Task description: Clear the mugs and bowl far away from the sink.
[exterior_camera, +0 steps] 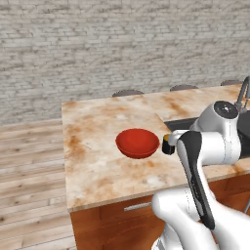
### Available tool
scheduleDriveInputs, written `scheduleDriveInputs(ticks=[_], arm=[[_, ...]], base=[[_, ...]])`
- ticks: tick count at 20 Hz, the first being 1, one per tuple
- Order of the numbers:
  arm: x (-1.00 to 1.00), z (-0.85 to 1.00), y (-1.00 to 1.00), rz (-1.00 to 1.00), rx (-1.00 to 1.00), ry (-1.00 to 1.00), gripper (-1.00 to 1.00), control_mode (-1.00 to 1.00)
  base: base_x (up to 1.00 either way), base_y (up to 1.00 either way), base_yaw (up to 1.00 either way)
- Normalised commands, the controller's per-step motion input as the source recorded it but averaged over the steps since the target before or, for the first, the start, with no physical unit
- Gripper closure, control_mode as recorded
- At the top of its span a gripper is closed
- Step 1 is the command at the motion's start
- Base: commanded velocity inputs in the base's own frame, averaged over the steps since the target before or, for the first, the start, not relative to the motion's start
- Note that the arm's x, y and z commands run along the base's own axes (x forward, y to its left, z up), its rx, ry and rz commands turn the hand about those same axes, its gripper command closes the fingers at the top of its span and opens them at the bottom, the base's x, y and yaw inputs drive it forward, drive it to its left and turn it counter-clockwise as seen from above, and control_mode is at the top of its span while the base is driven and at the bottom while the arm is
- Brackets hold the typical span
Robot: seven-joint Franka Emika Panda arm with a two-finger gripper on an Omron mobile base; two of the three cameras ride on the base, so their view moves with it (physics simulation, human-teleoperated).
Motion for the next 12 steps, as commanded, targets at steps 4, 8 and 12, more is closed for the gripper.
scheduleDriveInputs(ticks=[4,8,12], arm=[[0.20,-0.23,-0.17,0.00,0.01,0.01,-1.00,-1.00],[0.21,-0.18,0.00,0.00,0.01,0.03,-1.00,-1.00],[0.17,-0.17,-0.08,0.00,0.00,0.01,-1.00,-1.00]], base=[[0.00,0.00,0.00],[0.00,0.00,0.00],[0.00,0.00,0.00]])
